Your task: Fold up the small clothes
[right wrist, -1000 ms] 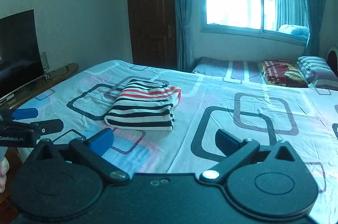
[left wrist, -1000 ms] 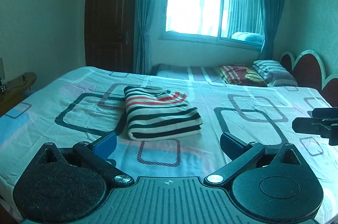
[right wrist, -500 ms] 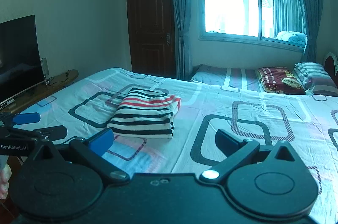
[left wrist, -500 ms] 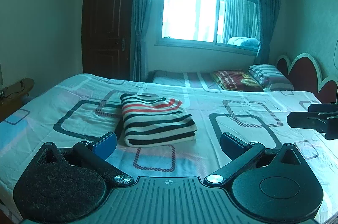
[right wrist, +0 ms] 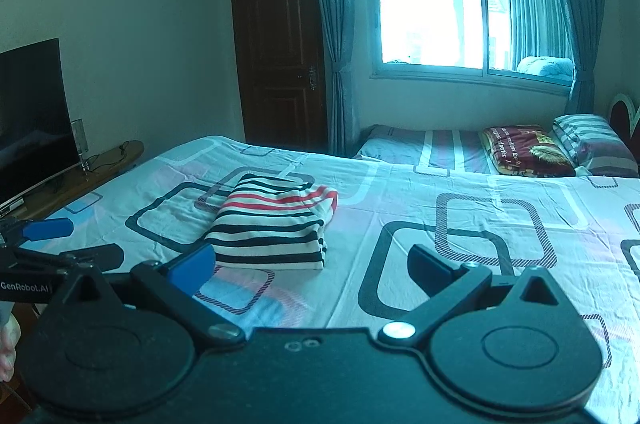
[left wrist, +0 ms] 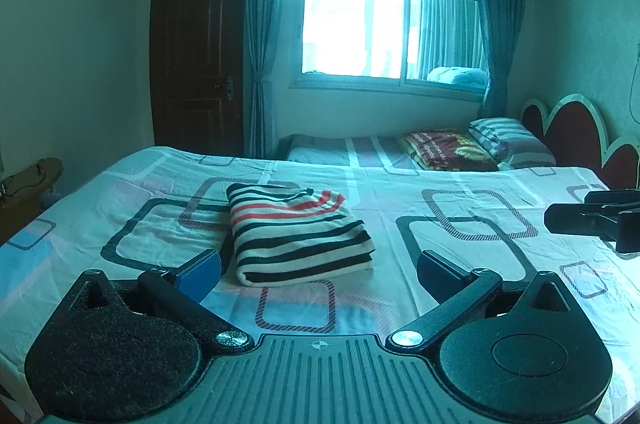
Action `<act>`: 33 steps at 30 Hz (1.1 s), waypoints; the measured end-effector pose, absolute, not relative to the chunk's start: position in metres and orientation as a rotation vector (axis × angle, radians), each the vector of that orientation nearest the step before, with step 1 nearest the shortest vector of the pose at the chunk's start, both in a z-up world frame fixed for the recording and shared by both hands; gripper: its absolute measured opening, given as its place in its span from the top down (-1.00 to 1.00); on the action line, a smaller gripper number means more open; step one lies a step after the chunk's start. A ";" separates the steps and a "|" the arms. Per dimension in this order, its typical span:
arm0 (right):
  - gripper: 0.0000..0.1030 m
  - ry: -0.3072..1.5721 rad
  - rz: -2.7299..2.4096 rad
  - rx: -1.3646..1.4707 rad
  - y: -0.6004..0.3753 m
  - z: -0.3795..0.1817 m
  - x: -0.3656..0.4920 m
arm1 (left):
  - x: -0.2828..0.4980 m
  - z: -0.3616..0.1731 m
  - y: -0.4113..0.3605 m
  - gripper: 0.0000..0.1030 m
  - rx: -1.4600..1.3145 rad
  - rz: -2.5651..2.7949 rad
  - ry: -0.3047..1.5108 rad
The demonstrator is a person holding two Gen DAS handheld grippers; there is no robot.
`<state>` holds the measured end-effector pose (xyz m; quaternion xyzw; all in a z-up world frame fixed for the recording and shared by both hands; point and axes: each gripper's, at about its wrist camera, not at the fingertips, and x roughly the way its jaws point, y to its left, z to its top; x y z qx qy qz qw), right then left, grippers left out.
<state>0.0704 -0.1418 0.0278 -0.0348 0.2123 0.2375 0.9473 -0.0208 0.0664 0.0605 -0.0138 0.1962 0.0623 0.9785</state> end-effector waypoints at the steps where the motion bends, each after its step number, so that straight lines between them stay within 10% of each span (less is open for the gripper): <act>1: -0.99 0.431 0.483 -0.070 -0.142 0.028 0.070 | -0.021 0.061 0.066 -1.00 -0.027 0.125 0.396; 33: -0.99 0.415 0.477 -0.062 -0.139 0.028 0.068 | -0.021 0.065 0.066 -1.00 -0.015 0.106 0.393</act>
